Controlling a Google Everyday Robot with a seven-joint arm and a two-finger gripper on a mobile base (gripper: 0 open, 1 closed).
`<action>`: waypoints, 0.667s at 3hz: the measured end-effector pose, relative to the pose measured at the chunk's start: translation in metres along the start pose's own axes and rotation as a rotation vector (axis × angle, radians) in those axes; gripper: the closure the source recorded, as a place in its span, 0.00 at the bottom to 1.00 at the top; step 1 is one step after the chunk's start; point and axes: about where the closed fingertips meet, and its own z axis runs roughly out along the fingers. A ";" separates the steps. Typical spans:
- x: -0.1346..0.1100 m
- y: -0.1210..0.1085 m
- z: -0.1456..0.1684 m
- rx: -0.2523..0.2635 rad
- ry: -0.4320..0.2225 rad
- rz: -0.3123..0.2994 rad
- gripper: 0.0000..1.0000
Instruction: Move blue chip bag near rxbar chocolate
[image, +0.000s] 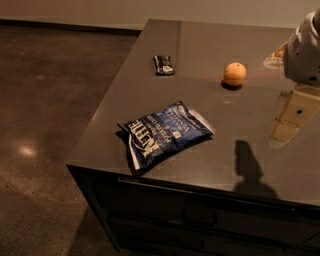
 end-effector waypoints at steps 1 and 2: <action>0.000 0.000 0.000 0.000 0.000 0.000 0.00; -0.014 -0.003 0.008 -0.016 -0.003 -0.048 0.00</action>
Offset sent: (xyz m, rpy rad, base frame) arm 0.0177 0.0279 -0.0149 -0.0186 0.0424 0.1151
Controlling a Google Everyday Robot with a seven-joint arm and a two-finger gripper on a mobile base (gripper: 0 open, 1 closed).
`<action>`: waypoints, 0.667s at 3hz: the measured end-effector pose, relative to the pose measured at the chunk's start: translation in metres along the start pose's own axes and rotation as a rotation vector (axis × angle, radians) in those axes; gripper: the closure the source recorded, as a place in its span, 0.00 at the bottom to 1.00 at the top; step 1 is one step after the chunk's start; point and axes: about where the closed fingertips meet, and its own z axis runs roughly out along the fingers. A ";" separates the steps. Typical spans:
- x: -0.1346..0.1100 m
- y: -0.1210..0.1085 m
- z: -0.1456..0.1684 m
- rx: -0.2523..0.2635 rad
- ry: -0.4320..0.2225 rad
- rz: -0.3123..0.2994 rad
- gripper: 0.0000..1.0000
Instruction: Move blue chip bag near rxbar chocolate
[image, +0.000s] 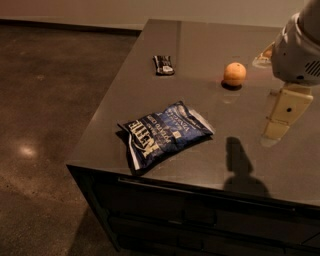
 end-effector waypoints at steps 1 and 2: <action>-0.017 -0.008 0.018 -0.032 -0.010 -0.054 0.00; -0.037 -0.012 0.046 -0.086 -0.016 -0.119 0.00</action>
Offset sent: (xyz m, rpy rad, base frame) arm 0.0460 0.0657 -0.0606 -0.0107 0.1306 0.2270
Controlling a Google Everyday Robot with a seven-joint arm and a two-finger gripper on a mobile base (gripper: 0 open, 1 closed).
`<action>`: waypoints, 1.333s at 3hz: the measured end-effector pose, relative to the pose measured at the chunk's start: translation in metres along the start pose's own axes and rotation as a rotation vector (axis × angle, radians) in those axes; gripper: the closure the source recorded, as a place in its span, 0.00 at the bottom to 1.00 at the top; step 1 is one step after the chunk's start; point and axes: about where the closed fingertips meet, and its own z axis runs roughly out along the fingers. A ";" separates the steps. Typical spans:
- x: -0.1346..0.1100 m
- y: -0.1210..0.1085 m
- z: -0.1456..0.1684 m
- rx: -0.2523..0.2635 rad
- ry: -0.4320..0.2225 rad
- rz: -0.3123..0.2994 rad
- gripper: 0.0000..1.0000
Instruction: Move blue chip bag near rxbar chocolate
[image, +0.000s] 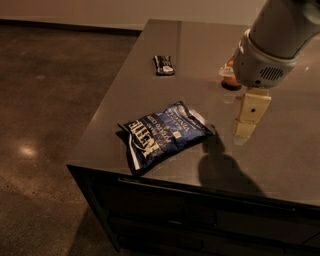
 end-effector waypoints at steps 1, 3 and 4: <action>-0.019 -0.006 0.030 -0.044 -0.006 -0.077 0.00; -0.053 -0.005 0.077 -0.136 -0.013 -0.217 0.00; -0.071 0.002 0.094 -0.172 -0.011 -0.296 0.00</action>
Offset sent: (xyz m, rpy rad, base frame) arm 0.0290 0.0669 -0.0727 -0.0265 0.1200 0.2577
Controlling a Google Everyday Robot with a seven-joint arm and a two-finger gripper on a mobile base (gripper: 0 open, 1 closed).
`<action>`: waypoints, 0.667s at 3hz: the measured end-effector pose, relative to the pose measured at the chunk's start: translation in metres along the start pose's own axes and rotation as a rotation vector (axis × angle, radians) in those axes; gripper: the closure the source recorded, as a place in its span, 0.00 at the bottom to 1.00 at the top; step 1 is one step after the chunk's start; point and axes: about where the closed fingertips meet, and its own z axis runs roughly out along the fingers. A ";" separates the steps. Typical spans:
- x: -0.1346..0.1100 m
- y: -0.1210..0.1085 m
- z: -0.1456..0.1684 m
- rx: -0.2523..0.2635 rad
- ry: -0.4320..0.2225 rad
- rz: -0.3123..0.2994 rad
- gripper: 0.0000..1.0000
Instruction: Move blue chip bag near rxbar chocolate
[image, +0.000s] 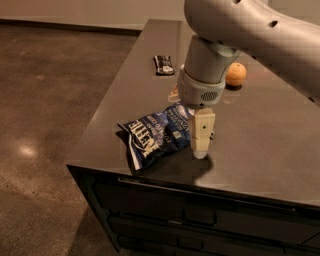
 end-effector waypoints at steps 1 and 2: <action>-0.016 -0.005 0.012 -0.003 -0.013 -0.061 0.00; -0.028 -0.011 0.019 -0.002 -0.017 -0.103 0.18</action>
Offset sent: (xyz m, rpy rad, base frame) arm 0.0077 0.0479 -0.0185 0.0134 -0.0150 0.1508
